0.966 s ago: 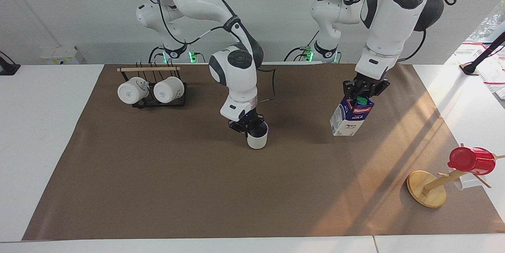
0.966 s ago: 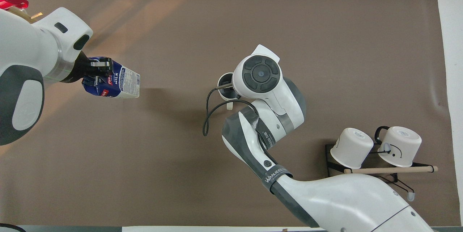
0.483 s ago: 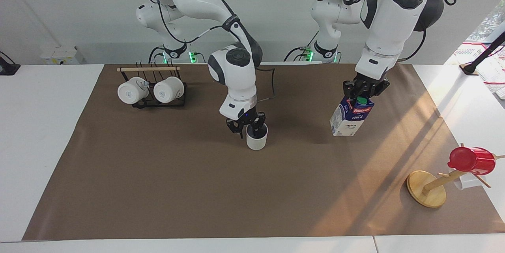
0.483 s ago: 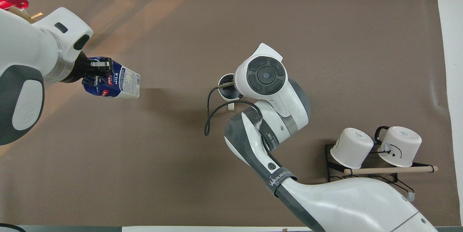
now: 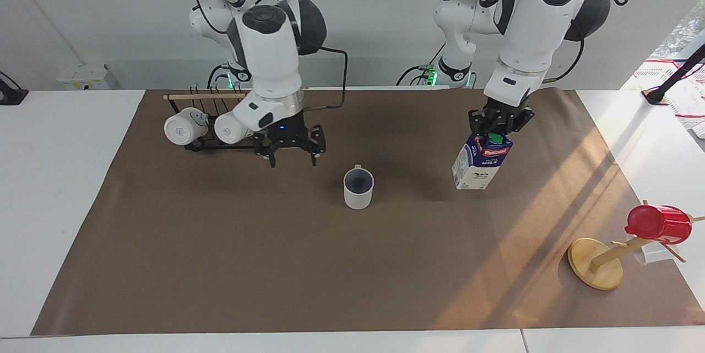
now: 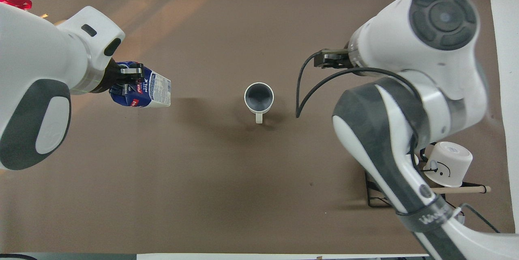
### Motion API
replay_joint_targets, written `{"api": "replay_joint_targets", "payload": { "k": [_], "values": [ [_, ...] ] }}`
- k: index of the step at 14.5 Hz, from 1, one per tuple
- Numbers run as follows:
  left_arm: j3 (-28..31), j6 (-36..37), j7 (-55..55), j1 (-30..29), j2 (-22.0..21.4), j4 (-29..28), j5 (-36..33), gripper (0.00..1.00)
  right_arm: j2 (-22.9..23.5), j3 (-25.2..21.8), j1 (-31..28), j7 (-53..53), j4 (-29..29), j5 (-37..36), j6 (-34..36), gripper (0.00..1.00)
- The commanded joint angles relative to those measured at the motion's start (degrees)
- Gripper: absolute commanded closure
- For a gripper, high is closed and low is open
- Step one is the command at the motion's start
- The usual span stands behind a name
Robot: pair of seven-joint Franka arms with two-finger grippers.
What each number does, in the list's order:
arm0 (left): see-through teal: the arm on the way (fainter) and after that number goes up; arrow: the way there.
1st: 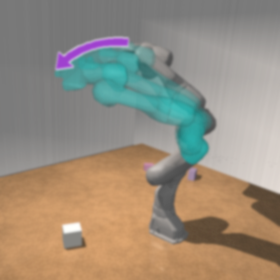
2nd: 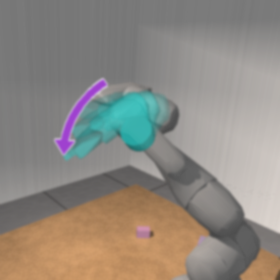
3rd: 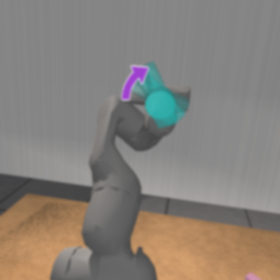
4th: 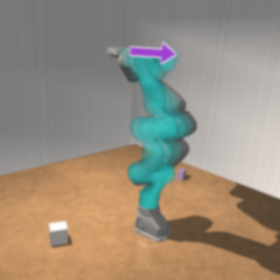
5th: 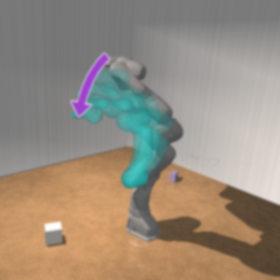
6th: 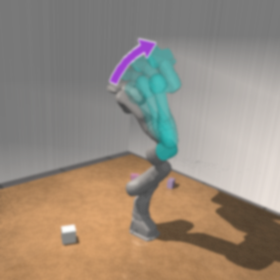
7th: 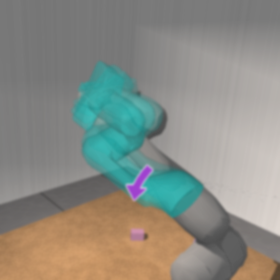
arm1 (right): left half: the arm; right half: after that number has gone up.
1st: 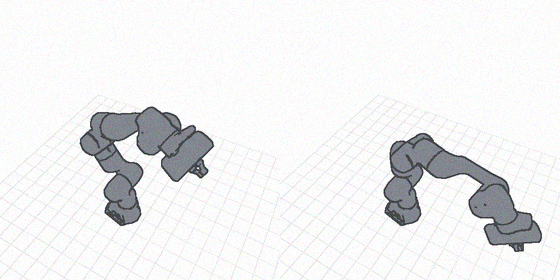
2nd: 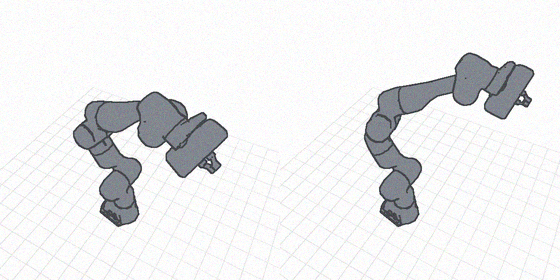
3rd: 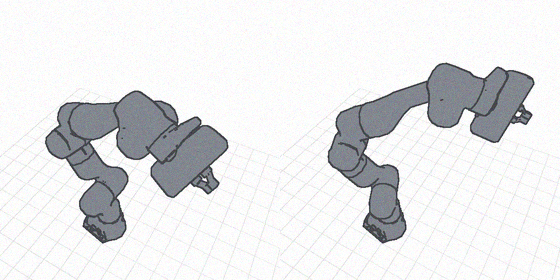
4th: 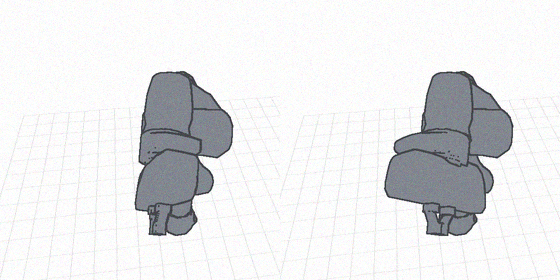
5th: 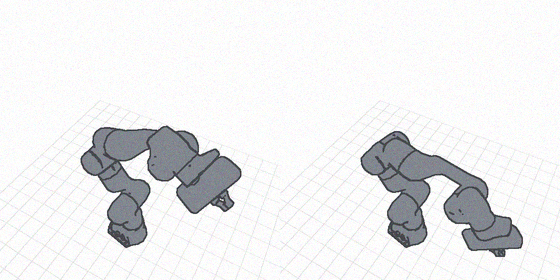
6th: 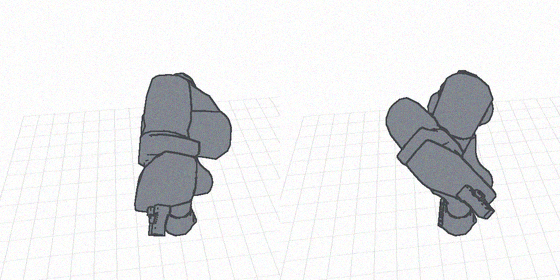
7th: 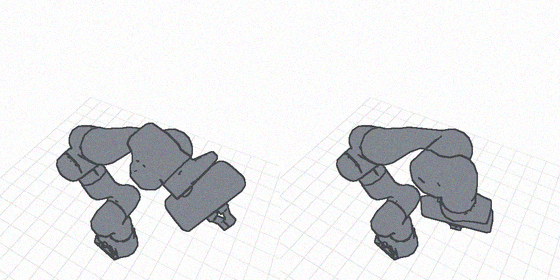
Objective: Place cup and milk on table
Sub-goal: 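Release the mug at table center while the left gripper carries the carton over, then lower the milk carton beside the mug with the left gripper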
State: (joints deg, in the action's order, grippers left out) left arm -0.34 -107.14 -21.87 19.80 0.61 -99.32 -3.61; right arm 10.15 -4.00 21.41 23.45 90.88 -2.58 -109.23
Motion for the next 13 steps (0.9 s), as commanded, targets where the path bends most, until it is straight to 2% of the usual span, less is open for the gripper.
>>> {"api": "replay_joint_targets", "payload": {
  "k": [1,5,8,10,13],
  "values": [
    [0.4,0.4,-7.4,4.8,3.6,3.9,-2.6,1.00,-2.0,0.3,-5.9,-3.1,-2.1,-1.0,5.2,0.00],
    [0.4,0.0,-17.4,11.6,10.3,8.1,-5.0,1.00,-7.4,0.3,-13.8,-8.9,-1.8,-0.2,13.6,0.00],
    [0.4,-2.6,-20.0,13.6,11.5,7.6,-5.1,1.00,-10.4,0.3,-18.9,-16.2,-1.8,-0.1,20.4,0.00],
    [0.4,-3.8,-21.2,14.6,12.6,7.2,-5.1,1.00,-10.9,0.3,-19.4,-16.1,-1.9,0.0,22.1,0.00],
    [0.3,-7.0,-21.4,15.4,12.0,3.7,-5.1,1.00,-11.4,1.0,-18.7,-12.8,-1.4,-0.1,22.2,0.00]
  ]
}}
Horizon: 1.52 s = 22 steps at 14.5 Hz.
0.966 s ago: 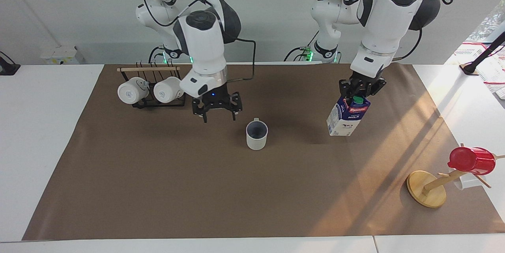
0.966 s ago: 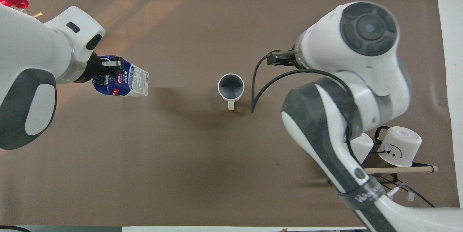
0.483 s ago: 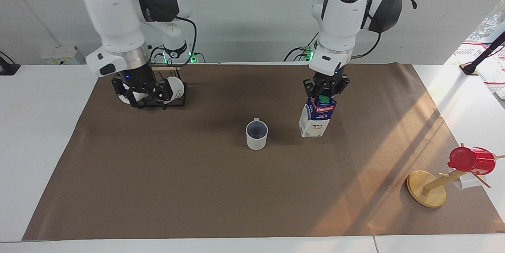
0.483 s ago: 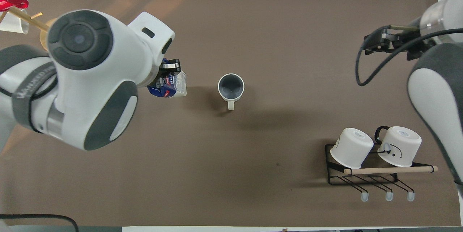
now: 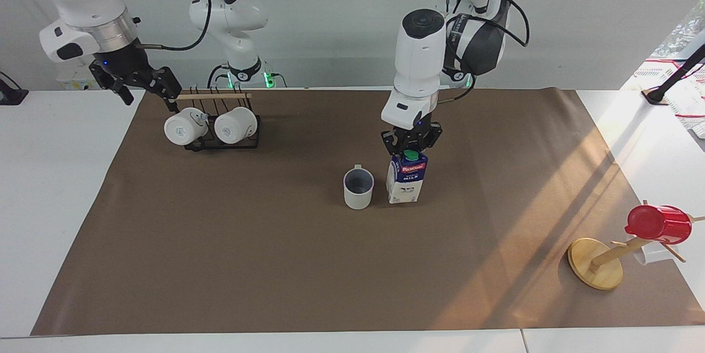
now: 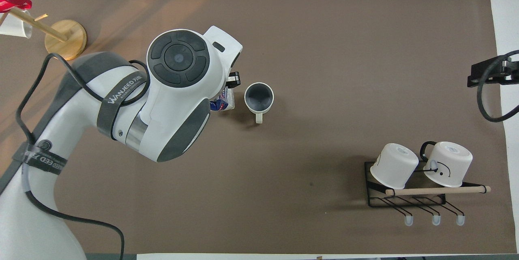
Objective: Place cup and milk on table
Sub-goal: 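Lower the milk carton beside the mug with the left gripper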
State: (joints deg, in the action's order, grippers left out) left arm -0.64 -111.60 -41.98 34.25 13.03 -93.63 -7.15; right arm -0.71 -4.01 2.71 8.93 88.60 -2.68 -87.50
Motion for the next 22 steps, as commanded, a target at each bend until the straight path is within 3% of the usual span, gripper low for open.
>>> {"api": "replay_joint_targets", "payload": {
  "k": [1,8,16,18,19,22],
  "values": [
    [0.5,-3.6,-1.3,0.9,-0.8,-3.5,-1.5,1.00,-0.5,1.0,0.2,1.7,0.9,0.0,0.3,0.00],
    [0.5,-6.3,-1.1,1.2,-2.9,-8.6,-1.5,1.00,0.2,1.6,0.6,1.6,-0.7,0.2,0.2,0.00],
    [0.5,-7.3,-1.0,1.2,-2.2,-8.8,-1.4,1.00,-0.2,2.3,2.0,1.9,0.3,0.3,-1.0,0.00],
    [0.5,-7.6,-0.8,1.0,-2.2,-8.8,-1.4,0.15,0.0,2.2,1.9,2.0,-0.2,2.7,-0.7,0.00],
    [0.5,-7.8,-0.7,1.0,-2.2,-8.7,-1.4,0.00,0.1,2.2,1.3,2.1,-0.3,3.9,-0.5,0.00],
    [0.5,-7.6,-0.7,0.9,-2.1,-8.1,-1.4,0.00,-0.2,2.0,1.2,1.4,0.2,3.5,-0.4,0.00]
  ]
}}
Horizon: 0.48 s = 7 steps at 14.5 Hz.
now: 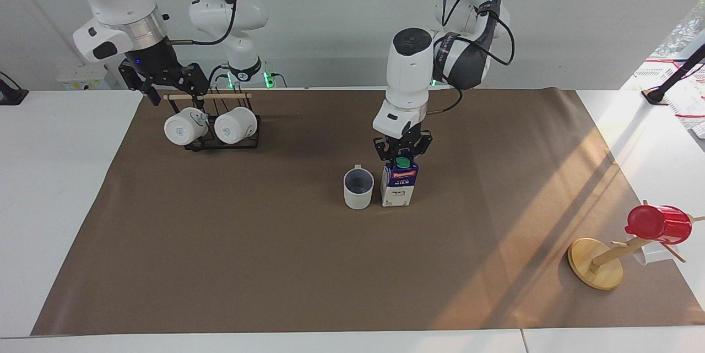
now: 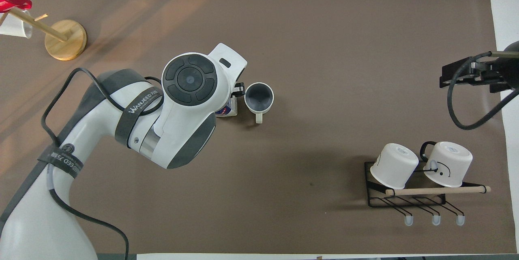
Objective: Place cup and milk on table
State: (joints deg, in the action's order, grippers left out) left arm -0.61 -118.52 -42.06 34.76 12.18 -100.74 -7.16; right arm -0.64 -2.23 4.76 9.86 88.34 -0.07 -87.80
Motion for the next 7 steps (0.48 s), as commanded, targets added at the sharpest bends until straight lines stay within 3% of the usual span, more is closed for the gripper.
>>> {"api": "replay_joint_targets", "payload": {
  "k": [1,3,7],
  "values": [
    [0.5,-0.4,-0.6,0.4,-1.5,-0.6,-1.4,0.00,-0.2,0.2,-0.8,0.4,0.5,0.7,-0.1,0.00],
    [0.5,0.7,-0.5,0.0,-2.5,0.5,-1.4,0.00,-0.3,0.2,-0.7,0.5,0.6,0.7,-0.2,0.00],
    [0.7,8.5,7.5,-4.1,-9.9,-0.2,-0.6,0.00,-0.6,0.1,-0.4,0.5,1.4,-0.1,-0.3,0.00]
  ]
}}
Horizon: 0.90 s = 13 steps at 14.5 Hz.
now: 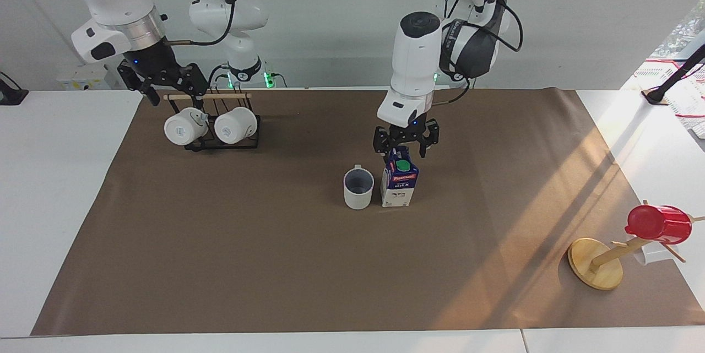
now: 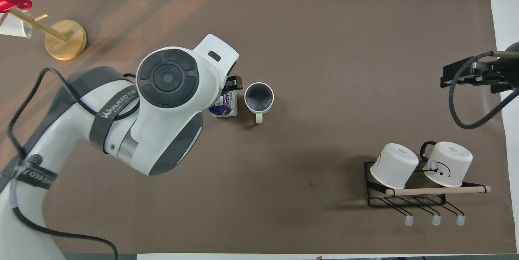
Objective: Place cup and milk on table
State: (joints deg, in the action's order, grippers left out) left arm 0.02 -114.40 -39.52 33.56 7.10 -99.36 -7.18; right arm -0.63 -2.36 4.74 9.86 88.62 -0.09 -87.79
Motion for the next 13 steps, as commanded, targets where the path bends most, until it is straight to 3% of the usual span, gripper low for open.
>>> {"api": "replay_joint_targets", "payload": {
  "k": [1,8,13],
  "values": [
    [0.2,6.4,7.8,-4.2,-5.9,-1.6,-0.5,0.00,-0.7,0.3,-0.3,0.5,1.2,-0.3,-0.3,0.00],
    [0.8,11.0,23.9,-17.0,-10.1,-0.4,6.9,0.00,-1.0,0.2,-0.4,0.6,2.0,-0.4,-1.0,0.00],
    [0.8,19.5,31.3,-23.6,-9.0,7.6,9.0,0.00,-1.0,0.4,-0.3,1.0,2.1,-0.8,-1.1,0.00]
  ]
}}
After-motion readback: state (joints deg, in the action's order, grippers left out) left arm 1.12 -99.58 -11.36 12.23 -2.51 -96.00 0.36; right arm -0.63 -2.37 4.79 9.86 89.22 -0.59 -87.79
